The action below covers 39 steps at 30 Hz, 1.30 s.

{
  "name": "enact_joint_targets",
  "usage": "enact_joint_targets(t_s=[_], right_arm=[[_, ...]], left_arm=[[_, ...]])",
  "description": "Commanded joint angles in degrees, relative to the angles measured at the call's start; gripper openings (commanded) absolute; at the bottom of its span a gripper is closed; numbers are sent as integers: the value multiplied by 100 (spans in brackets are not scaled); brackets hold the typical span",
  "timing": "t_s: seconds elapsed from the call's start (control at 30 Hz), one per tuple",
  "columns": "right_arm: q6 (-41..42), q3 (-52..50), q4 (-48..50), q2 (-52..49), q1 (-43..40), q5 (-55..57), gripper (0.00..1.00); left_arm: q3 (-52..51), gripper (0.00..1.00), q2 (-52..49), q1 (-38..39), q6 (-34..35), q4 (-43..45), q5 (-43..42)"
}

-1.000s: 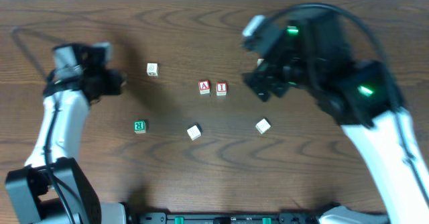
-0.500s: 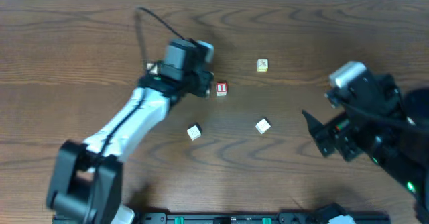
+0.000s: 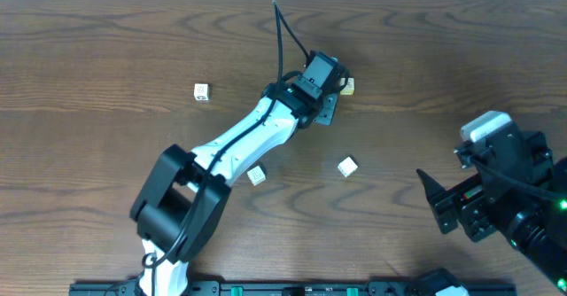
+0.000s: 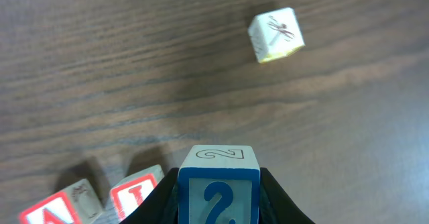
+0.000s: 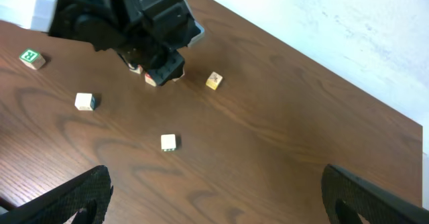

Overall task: Spell out Ai2
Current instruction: 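Lower the '2' block right of the 'I' block and release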

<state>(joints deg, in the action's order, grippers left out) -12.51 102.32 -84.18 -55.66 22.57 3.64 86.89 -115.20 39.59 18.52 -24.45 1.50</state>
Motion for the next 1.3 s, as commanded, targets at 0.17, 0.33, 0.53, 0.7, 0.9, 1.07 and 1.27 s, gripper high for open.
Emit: enact_joint_targets(t_s=[0.17, 0.33, 0.53, 0.7, 0.9, 1.07, 1.27], right_arm=[[138, 48, 17, -11, -63, 66, 99], [136, 24, 28, -11, -63, 68, 99], [136, 24, 87, -11, -63, 70, 99], [136, 24, 85, -11, -63, 68, 99], [136, 24, 87, -11, -63, 70, 99], [133, 20, 107, -17, -63, 90, 99], [133, 20, 101, -28, -63, 90, 99]], left_arm=[[254, 6, -492, 68, 1139, -76, 208], [254, 6, -621, 131, 1150, -101, 201], [254, 6, -826, 208, 1147, -109, 382], [254, 6, -920, 205, 1150, -122, 516], [254, 6, -920, 205, 1165, -96, 684], [254, 6, -920, 205, 1388, -44, 686], [254, 6, -920, 208, 1386, 17, 660]])
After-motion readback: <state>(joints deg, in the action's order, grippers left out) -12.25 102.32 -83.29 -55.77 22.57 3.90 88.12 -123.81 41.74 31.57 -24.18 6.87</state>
